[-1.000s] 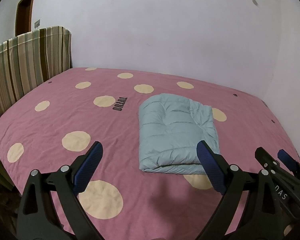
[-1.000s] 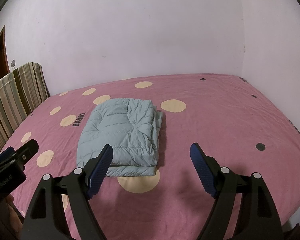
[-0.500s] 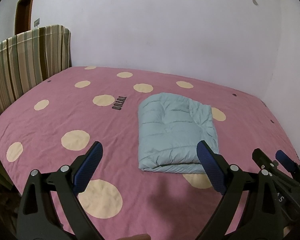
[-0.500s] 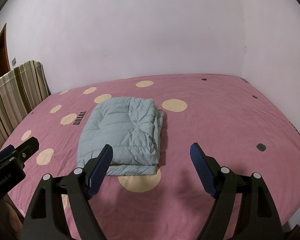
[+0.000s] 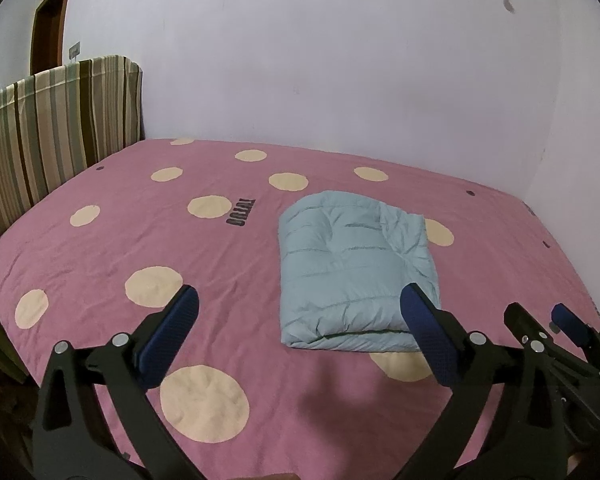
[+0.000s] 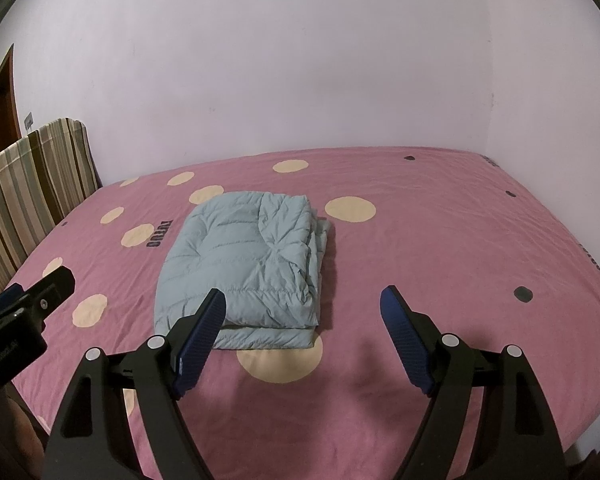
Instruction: Fold large clothes
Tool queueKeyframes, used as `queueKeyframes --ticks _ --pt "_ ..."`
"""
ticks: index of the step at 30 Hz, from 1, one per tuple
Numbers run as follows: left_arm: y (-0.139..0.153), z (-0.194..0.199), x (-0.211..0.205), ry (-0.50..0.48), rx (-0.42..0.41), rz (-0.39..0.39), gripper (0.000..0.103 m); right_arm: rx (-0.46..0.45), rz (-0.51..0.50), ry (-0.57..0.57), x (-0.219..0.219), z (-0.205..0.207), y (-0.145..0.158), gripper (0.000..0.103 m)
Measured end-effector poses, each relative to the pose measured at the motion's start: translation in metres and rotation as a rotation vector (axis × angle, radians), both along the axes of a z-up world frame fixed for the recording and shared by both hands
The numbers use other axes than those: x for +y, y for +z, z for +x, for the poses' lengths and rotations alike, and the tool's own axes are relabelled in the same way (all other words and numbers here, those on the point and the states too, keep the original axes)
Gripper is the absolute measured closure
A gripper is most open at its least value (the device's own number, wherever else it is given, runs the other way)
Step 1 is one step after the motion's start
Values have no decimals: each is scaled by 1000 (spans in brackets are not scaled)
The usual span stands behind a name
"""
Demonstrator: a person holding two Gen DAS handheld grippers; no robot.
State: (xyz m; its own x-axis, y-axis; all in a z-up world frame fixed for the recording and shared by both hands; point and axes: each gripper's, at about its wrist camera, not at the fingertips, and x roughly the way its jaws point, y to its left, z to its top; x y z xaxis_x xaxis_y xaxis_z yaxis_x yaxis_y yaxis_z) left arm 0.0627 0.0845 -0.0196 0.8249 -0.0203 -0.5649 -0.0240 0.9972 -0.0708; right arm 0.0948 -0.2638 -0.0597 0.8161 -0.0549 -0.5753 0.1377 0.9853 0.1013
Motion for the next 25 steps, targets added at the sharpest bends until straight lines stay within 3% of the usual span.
queueKeyframes --ticks 15,20,24,25 --pt "-10 18 7 40 36 3 2 24 0 20 -2 8 -9 25" --pt "-16 31 13 80 12 22 2 34 4 14 -9 15 -16 25" --pt "-32 56 26 83 65 20 2 50 5 -20 -26 28 -27 24" --pt "-39 65 32 93 77 26 2 56 7 -37 -34 32 -31 19"
